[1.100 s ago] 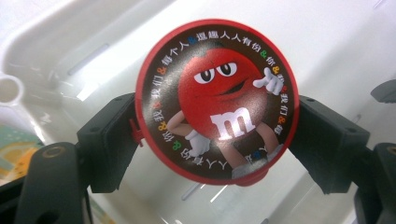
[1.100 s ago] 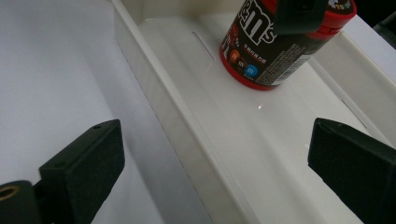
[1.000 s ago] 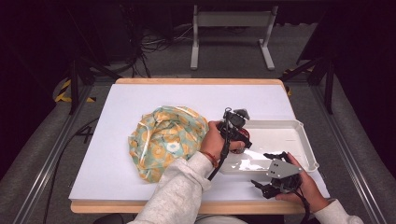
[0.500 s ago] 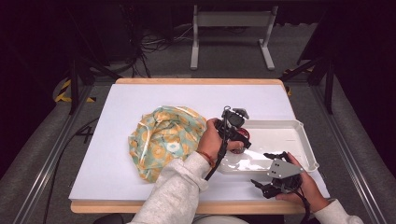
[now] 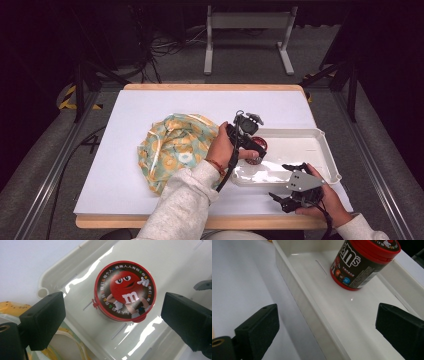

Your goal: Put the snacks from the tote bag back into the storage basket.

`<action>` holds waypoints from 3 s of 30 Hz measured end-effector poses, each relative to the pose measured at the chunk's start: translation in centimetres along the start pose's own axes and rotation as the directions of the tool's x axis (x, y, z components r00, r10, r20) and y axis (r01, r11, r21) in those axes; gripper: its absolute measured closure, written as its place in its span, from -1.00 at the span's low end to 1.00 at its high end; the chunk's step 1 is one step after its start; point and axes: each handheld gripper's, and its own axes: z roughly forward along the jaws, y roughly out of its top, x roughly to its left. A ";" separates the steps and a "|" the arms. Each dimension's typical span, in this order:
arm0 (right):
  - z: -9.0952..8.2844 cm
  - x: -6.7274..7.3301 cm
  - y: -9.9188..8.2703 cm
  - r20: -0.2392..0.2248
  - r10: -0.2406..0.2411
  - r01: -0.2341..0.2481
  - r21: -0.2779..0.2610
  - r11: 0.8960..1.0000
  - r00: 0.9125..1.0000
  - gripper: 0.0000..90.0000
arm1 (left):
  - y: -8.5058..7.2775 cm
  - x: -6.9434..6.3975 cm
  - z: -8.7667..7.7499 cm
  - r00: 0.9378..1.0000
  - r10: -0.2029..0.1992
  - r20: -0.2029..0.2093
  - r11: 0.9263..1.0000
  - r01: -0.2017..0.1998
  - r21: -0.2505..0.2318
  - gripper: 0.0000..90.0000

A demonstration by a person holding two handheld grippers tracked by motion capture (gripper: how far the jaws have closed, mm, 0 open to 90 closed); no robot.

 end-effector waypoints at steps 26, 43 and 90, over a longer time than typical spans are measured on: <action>0.2 -0.1 -0.1 -0.002 0.004 -0.004 0.028 1.000 1.000 -0.89 | -2.8 3.5 -3.5 0.998 0.026 -0.049 1.000 -0.026 -0.009 -0.86; 0.3 0.0 -0.1 -0.008 0.003 -0.003 0.035 0.999 1.000 -0.89 | -5.3 5.6 -6.1 0.994 0.057 -0.092 0.997 -0.061 -0.041 -0.87; 0.5 0.1 0.0 -0.012 0.000 0.000 0.041 0.999 1.000 -0.89 | -14.2 10.8 -11.0 0.975 0.090 -0.202 0.991 -0.108 -0.083 -0.85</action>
